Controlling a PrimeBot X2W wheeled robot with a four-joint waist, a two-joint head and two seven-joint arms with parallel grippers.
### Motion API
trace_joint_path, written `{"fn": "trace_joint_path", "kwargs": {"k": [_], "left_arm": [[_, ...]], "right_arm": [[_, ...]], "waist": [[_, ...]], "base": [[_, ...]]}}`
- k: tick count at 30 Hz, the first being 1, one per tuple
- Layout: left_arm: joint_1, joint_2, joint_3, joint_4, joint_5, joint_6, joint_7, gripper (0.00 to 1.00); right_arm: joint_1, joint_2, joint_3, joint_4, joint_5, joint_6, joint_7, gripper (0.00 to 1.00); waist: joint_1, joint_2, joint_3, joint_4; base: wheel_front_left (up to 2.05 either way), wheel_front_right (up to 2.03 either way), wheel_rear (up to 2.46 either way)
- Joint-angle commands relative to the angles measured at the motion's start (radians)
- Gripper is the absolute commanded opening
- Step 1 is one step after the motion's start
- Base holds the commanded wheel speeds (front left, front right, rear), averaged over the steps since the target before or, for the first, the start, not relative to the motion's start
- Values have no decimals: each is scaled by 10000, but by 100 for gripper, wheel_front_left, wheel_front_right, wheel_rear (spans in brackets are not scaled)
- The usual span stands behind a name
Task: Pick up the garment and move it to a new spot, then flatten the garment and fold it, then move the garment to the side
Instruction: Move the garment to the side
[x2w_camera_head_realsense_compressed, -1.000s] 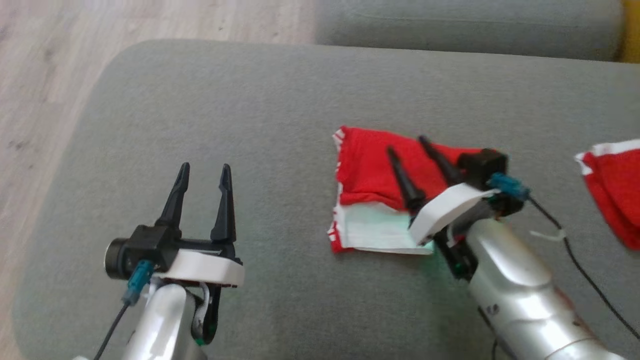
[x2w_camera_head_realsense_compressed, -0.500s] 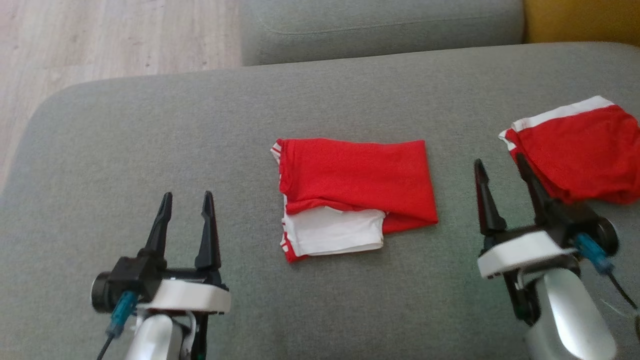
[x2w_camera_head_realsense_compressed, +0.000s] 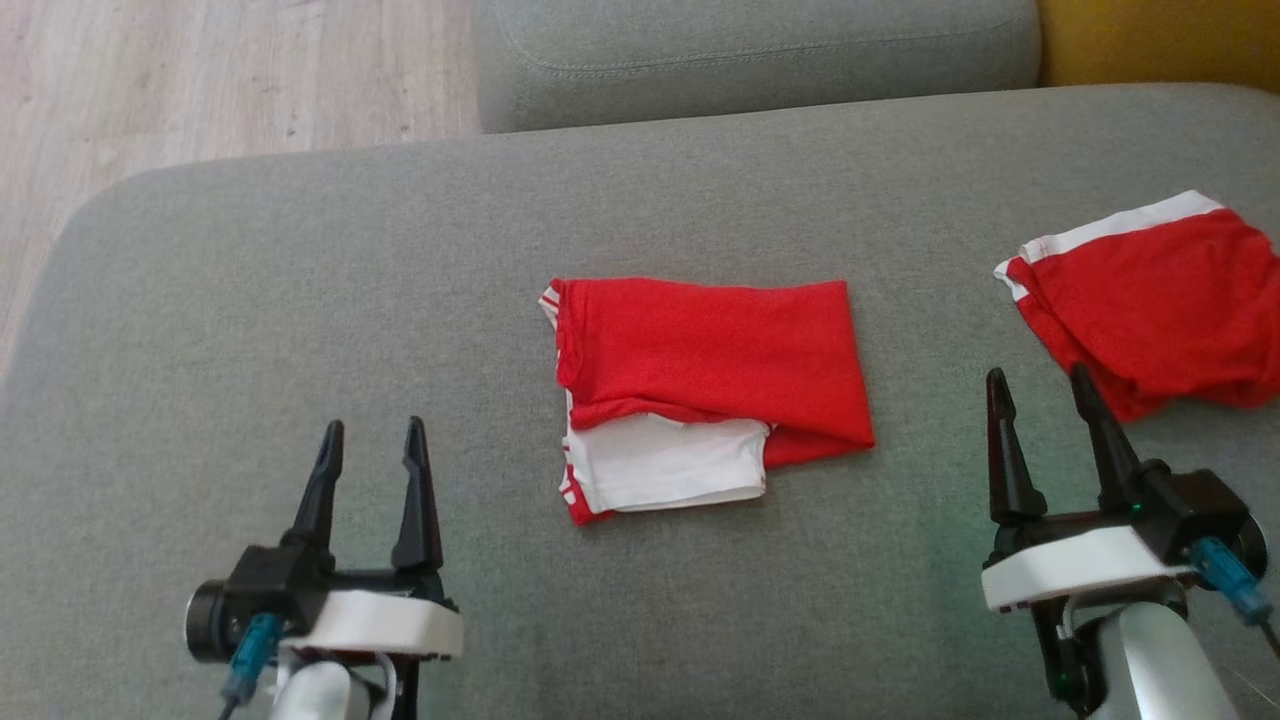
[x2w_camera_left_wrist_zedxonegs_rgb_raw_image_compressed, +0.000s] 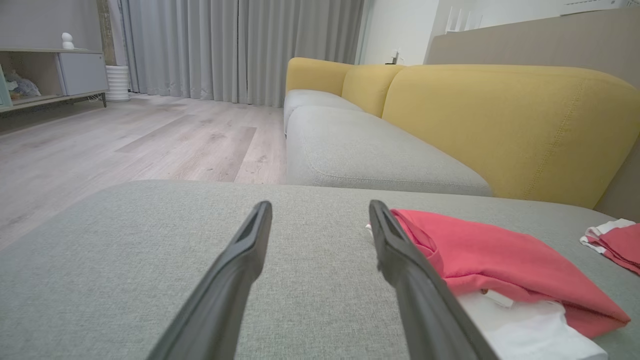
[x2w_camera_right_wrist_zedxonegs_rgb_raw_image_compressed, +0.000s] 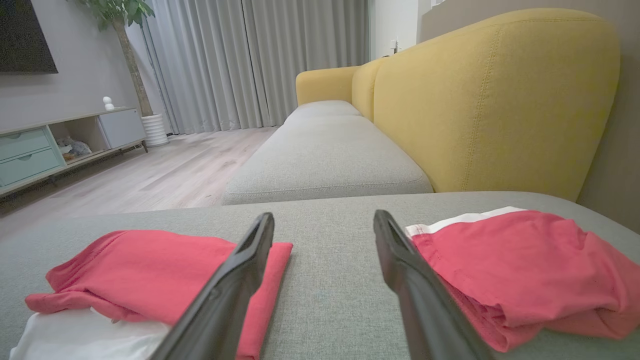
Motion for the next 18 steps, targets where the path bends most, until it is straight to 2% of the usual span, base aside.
{"fn": "trace_joint_path", "kwargs": {"k": [1,13,18], "left_arm": [[-386,31,213,-305,-77,45,-53,100],[-674,30,-17,-332,-112,69,-53,100],[-927,30,-248,-262,-229,86,-53,100]], "right_arm": [[-318,-31,207,-361,44,-7,-93,100],[-759,-30,388,82,323,-7,-93,100],[-1538,-30,695,1106,1377,-7,102,100]], "waist": [[0,0,27,37],[0,0,420,397],[0,0,749,790]], "base": [[0,0,0],[0,0,0],[0,0,0]]}}
